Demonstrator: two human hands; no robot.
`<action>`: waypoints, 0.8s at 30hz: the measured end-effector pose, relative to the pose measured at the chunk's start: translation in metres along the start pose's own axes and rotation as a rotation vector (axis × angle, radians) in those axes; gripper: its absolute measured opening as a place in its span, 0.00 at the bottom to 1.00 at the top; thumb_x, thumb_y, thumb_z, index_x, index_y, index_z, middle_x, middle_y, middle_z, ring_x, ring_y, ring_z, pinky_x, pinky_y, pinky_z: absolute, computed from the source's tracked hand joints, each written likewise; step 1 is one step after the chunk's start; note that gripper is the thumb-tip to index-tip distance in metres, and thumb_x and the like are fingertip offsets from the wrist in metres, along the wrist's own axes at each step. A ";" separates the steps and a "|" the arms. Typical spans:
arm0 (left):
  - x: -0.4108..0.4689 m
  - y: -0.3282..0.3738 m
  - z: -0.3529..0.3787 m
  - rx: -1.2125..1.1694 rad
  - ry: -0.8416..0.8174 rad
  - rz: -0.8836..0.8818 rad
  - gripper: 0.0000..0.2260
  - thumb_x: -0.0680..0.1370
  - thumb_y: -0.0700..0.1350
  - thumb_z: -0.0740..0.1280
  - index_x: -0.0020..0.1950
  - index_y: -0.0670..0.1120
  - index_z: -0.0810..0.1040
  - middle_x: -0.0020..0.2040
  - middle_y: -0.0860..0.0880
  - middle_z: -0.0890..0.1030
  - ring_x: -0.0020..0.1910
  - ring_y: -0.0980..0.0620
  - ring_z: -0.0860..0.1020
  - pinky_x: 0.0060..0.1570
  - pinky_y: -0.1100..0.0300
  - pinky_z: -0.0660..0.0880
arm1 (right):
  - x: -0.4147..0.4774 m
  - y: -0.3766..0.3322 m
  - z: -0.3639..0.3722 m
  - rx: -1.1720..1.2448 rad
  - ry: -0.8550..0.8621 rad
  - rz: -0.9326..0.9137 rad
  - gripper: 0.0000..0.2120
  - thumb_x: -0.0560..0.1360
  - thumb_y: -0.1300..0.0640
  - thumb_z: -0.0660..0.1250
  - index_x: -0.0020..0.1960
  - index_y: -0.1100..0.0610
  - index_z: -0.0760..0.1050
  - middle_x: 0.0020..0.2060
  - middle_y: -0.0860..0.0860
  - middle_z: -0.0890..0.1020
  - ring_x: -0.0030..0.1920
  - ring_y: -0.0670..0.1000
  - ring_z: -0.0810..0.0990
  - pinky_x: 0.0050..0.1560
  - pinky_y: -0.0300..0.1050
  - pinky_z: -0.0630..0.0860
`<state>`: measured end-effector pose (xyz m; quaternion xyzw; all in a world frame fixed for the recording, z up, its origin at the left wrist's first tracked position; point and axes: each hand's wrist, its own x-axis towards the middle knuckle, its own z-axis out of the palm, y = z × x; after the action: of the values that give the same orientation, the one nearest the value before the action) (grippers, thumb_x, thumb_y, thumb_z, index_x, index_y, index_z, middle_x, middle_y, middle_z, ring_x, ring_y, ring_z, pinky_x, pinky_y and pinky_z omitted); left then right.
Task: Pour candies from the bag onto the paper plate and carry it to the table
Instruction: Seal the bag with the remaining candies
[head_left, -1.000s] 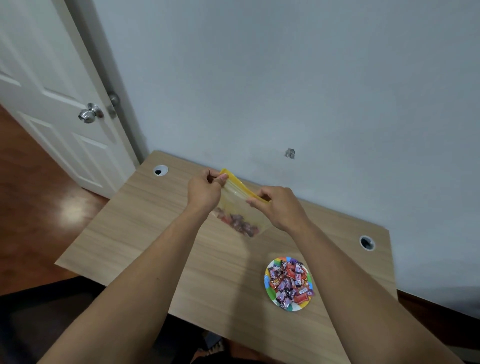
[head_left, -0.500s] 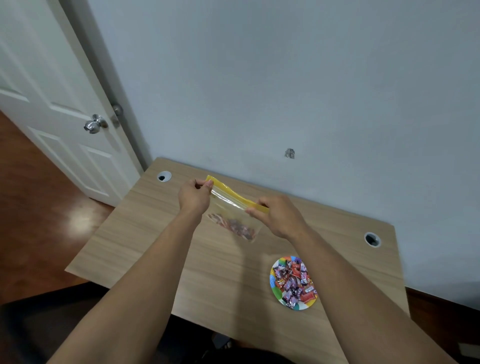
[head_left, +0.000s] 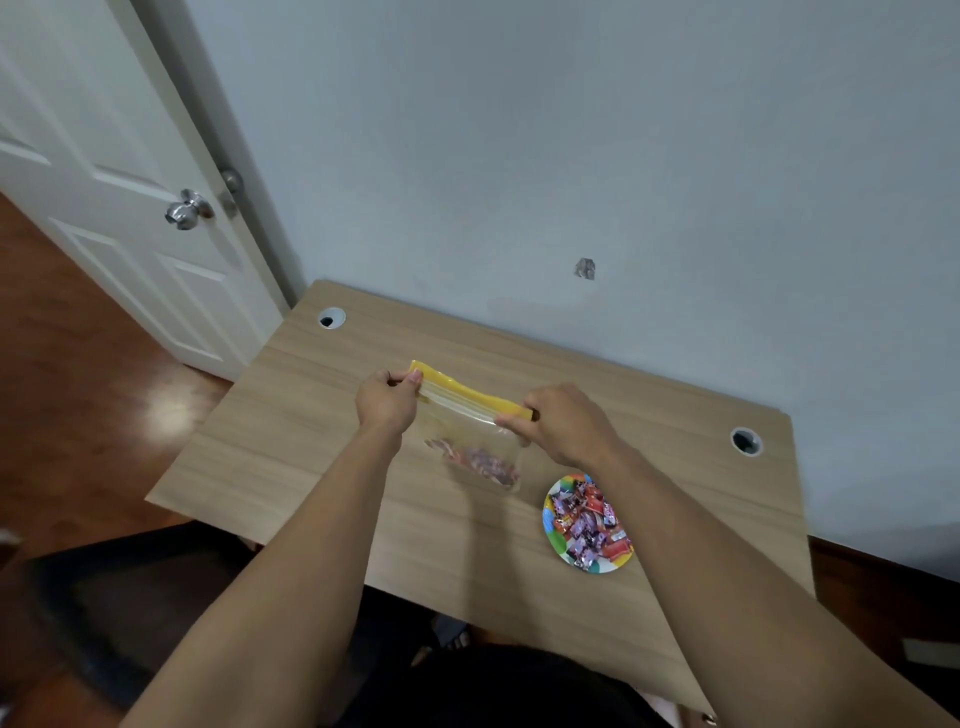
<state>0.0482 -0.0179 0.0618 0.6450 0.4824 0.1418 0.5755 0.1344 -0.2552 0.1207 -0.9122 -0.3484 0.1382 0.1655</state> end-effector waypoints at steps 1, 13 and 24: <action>-0.001 -0.004 -0.002 -0.002 -0.008 0.000 0.11 0.81 0.48 0.73 0.56 0.40 0.85 0.51 0.44 0.86 0.50 0.48 0.81 0.53 0.57 0.76 | -0.002 0.001 0.004 0.002 -0.001 -0.005 0.28 0.77 0.31 0.68 0.36 0.55 0.82 0.33 0.48 0.88 0.37 0.48 0.84 0.43 0.52 0.81; -0.016 -0.059 -0.034 -0.006 -0.200 0.012 0.07 0.80 0.46 0.75 0.47 0.42 0.85 0.38 0.49 0.83 0.39 0.55 0.79 0.40 0.70 0.74 | -0.026 0.018 0.040 -0.082 -0.117 -0.038 0.22 0.81 0.36 0.68 0.45 0.55 0.81 0.46 0.56 0.88 0.51 0.61 0.84 0.48 0.55 0.80; -0.026 -0.085 -0.033 0.103 -0.224 0.006 0.09 0.84 0.46 0.69 0.56 0.42 0.87 0.52 0.40 0.88 0.48 0.44 0.84 0.52 0.51 0.77 | -0.053 0.049 0.084 0.141 -0.102 0.179 0.11 0.84 0.56 0.63 0.58 0.54 0.85 0.56 0.54 0.87 0.59 0.60 0.83 0.57 0.53 0.78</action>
<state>-0.0277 -0.0290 0.0067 0.6870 0.4198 0.0454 0.5914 0.0942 -0.3082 0.0318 -0.9175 -0.2629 0.2227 0.1986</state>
